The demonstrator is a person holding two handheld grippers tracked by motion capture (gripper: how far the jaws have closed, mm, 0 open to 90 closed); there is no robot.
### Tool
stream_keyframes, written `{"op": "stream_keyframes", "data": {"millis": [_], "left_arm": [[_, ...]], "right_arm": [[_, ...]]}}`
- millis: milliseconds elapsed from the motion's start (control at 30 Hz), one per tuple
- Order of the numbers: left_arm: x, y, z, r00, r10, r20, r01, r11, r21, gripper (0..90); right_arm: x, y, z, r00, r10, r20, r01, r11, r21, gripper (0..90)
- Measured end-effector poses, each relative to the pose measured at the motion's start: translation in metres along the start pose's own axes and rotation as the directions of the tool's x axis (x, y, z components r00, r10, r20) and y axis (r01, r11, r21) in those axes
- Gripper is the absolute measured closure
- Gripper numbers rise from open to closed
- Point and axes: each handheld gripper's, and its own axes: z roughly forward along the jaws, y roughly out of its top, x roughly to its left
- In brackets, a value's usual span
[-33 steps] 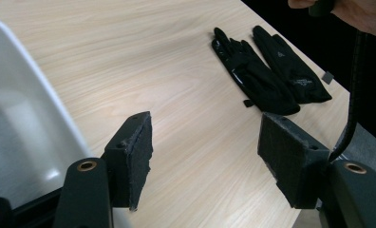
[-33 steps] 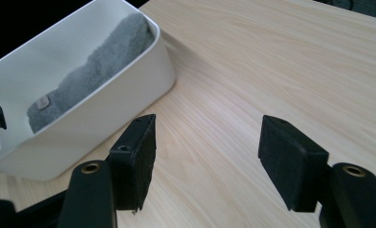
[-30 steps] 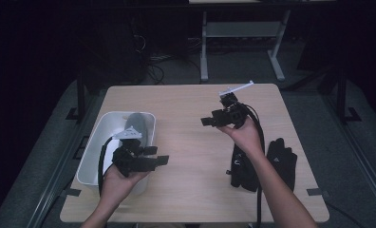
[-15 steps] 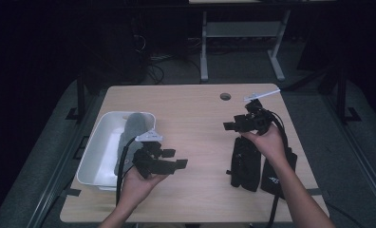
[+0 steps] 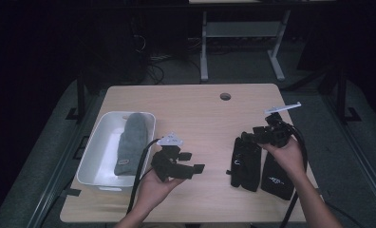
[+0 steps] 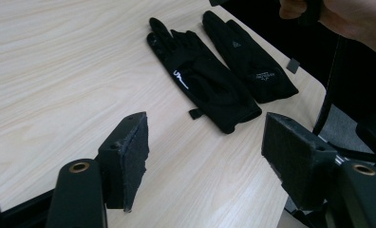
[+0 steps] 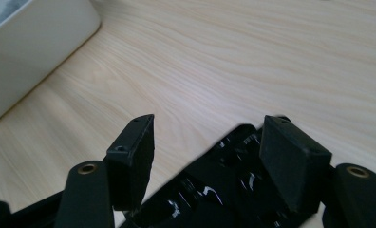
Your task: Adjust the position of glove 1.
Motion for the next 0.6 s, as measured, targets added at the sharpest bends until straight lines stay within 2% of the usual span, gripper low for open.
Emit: {"op": "stream_keyframes", "data": {"millis": [367,600], "left_arm": [[-0.012,0.001,0.031,0.9992,0.027,0.030,-0.028,0.9994,0.020,29.7],[-0.016,0.001,0.041,0.9984,0.033,0.046,-0.034,0.9992,0.019,28.2]], "right_arm": [[-0.029,-0.041,-0.019,0.9978,0.039,0.054,-0.040,0.999,0.006,34.7],[-0.039,-0.063,-0.024,0.9953,0.044,0.087,-0.046,0.999,0.020,34.8]]}}
